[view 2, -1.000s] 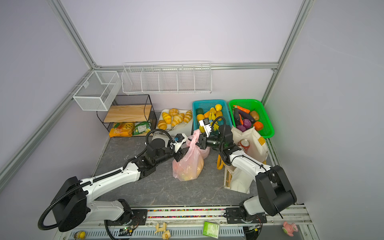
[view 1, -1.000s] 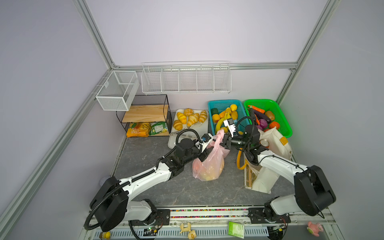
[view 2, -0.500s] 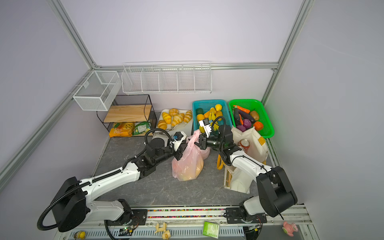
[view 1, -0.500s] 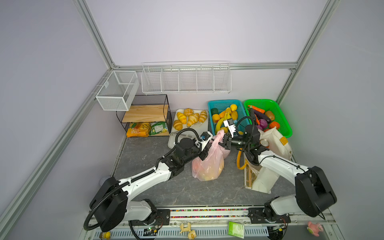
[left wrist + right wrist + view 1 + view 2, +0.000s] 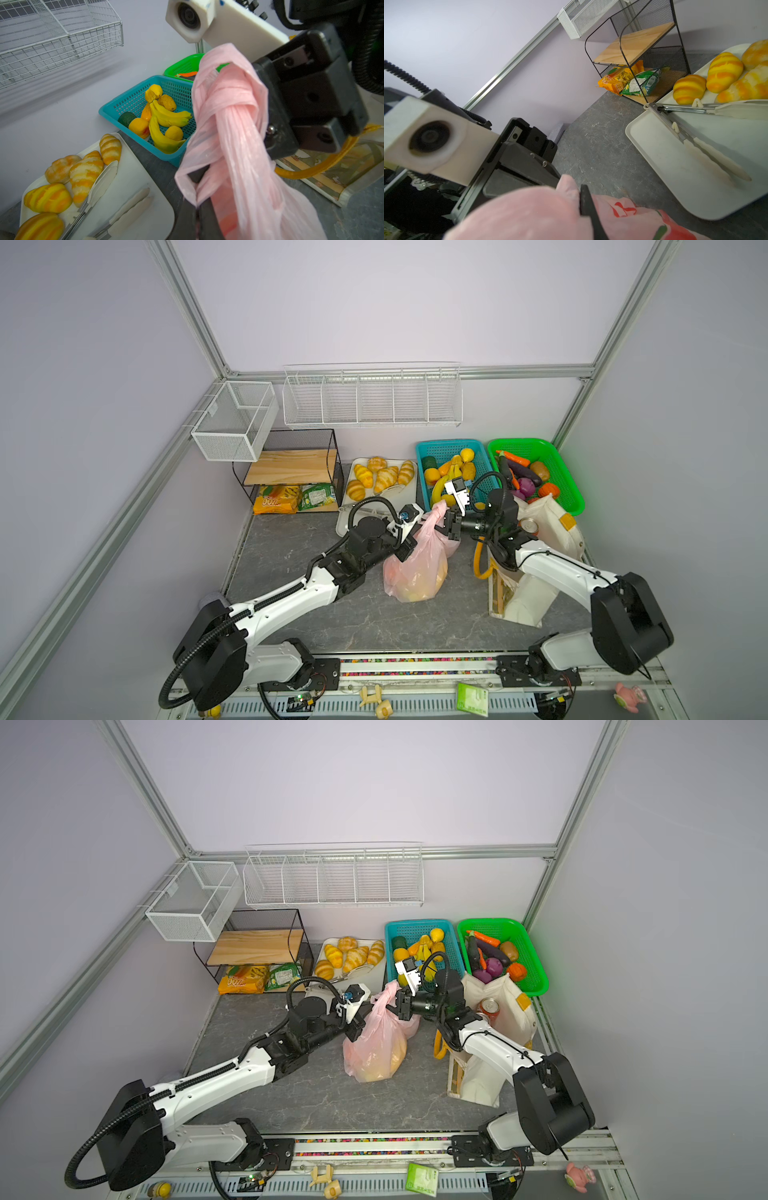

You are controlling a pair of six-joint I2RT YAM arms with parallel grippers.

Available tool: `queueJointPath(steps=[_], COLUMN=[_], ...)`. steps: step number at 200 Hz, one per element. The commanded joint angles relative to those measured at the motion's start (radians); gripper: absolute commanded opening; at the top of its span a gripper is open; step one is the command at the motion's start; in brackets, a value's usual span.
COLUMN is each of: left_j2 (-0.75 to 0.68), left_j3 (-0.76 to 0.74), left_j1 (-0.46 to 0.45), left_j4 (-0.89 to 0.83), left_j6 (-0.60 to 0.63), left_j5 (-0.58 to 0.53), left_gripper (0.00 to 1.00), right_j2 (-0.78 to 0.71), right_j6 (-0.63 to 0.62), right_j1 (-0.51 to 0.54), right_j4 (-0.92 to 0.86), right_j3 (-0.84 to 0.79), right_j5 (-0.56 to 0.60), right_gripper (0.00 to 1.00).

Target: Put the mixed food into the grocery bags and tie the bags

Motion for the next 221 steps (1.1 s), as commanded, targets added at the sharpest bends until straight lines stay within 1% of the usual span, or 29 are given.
queueJointPath(steps=[1, 18, 29, 43, 73, 92, 117, 133, 155, 167, 181, 211, 221], left_j2=[-0.037, -0.048, -0.051, -0.048, -0.04, -0.039, -0.036, -0.036, -0.034, -0.037, -0.036, -0.038, -0.036], left_j3=[0.022, 0.017, 0.012, 0.005, 0.002, 0.0, -0.001, 0.0, 0.001, 0.001, 0.001, -0.001, 0.002], left_j1=[0.001, 0.006, 0.008, 0.012, 0.02, 0.023, 0.023, 0.023, 0.023, 0.023, 0.023, 0.023, 0.023], left_j4=[-0.045, -0.051, -0.048, -0.037, -0.025, -0.017, -0.014, -0.014, -0.012, -0.011, -0.009, -0.008, -0.005], left_j6=[0.016, 0.015, 0.011, 0.004, -0.015, -0.026, -0.032, -0.034, -0.037, -0.038, -0.04, -0.04, -0.04], left_j5=[-0.049, -0.049, -0.045, -0.044, -0.031, -0.019, -0.007, -0.005, 0.003, 0.005, 0.008, 0.013, 0.017], left_gripper=[0.0, 0.0, 0.0, 0.0, 0.0, 0.0, 0.0, 0.0, 0.0, 0.0, 0.0, 0.0, 0.0], right_j2=[-0.039, -0.054, -0.07, -0.09, -0.159, -0.216, -0.311, -0.385, -0.45, -0.444, -0.412, -0.326, -0.297], right_j6=[-0.067, -0.115, -0.149, -0.186, -0.271, -0.32, -0.368, -0.393, -0.44, -0.466, -0.492, -0.584, -0.613], right_j1=[-0.008, -0.012, -0.016, -0.021, -0.029, -0.035, -0.048, -0.058, -0.059, -0.059, -0.058, -0.06, -0.061], right_j4=[-0.074, -0.141, -0.183, -0.237, -0.376, -0.473, -0.585, -0.636, -0.689, -0.712, -0.729, -0.731, -0.725], right_j3=[0.028, 0.035, 0.035, 0.034, 0.021, 0.005, -0.023, -0.033, -0.015, 0.014, 0.055, 0.14, 0.161], right_j5=[0.033, 0.052, 0.072, 0.093, 0.179, 0.236, 0.354, 0.428, 0.488, 0.497, 0.472, 0.328, 0.299], right_gripper=[0.19, 0.29, 0.38, 0.45, 0.57, 0.6, 0.63, 0.64, 0.67, 0.67, 0.67, 0.69, 0.7])
